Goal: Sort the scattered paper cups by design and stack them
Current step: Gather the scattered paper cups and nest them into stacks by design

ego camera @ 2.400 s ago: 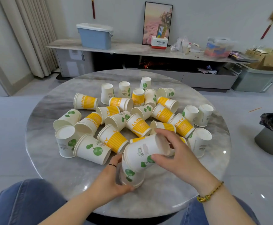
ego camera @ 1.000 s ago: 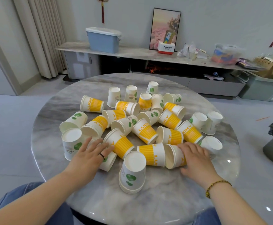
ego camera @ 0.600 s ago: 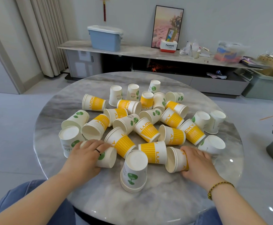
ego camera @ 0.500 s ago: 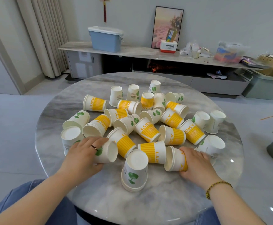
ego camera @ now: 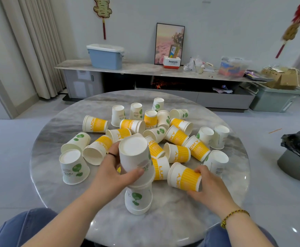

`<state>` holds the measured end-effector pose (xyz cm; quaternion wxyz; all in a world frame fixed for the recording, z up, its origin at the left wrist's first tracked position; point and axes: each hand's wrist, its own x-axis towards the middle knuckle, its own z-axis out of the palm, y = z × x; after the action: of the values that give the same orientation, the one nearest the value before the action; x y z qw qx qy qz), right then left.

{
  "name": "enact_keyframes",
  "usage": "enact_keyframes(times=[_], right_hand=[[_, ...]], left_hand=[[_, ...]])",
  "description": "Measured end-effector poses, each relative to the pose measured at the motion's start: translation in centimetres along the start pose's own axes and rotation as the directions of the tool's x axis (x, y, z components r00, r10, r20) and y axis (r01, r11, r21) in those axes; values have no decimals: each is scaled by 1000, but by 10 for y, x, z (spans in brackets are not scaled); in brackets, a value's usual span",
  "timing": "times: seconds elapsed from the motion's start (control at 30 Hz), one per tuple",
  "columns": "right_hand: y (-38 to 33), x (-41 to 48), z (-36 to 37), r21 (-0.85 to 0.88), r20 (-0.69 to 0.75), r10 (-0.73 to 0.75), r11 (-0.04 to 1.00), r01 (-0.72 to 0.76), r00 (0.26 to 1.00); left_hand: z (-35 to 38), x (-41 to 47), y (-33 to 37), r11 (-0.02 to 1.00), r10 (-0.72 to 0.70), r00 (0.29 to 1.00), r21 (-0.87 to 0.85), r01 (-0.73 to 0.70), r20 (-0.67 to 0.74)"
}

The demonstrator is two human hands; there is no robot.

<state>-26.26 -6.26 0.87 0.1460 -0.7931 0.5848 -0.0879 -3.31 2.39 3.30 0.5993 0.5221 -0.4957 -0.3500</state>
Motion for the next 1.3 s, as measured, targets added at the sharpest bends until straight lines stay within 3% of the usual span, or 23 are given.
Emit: enact_keyframes(times=[0.13,0.3,0.4,0.5,0.57,0.8,0.9,1.0,1.07,1.13,1.2,1.23,1.3], right_hand=[[1,-9,-1,117,-205,-21,992,46,979],[-7,-10,4,199,-321,-26,975,95,947],[-7,-8,1,173,-274,-7,983,57,962],[-11,-2,1,-13,-150,-91,996,90,984],[-15,3,1,-48,-99,-103,994,99,990],[-20,26,7,-164,-16,-123,979,119,992],[-21,28,10,-187,-50,-109,977,98,993],[-26,31,18,-254,-345,-266,950,183,900],[-38,32,25,-352,-358,-409,892,284,839],[-52,35,34,-450,-269,-514,815,365,814],[-60,41,47,-519,-207,-586,745,420,783],[-62,45,53,-546,-185,-600,721,427,778],[-67,51,60,-567,-148,-579,714,411,801]], left_hand=[[25,-10,-5,991,-3,999,131,-4,50],[26,-16,-31,972,-45,998,231,35,37],[19,-22,-45,959,-88,995,272,73,41],[12,-24,-48,947,-103,993,311,81,55],[7,-22,-46,927,-110,991,367,76,73],[-24,-18,-45,901,-151,988,416,125,31],[-32,-16,-44,900,-191,980,408,152,55],[-42,-14,-40,911,-214,967,384,148,136],[-54,-8,-34,918,-196,966,378,120,168],[-62,4,-23,919,-113,987,390,60,114],[-67,20,-19,861,1,999,508,-26,51],[-70,30,-18,785,14,999,618,-39,46],[-68,44,-15,571,37,983,804,-167,178]])
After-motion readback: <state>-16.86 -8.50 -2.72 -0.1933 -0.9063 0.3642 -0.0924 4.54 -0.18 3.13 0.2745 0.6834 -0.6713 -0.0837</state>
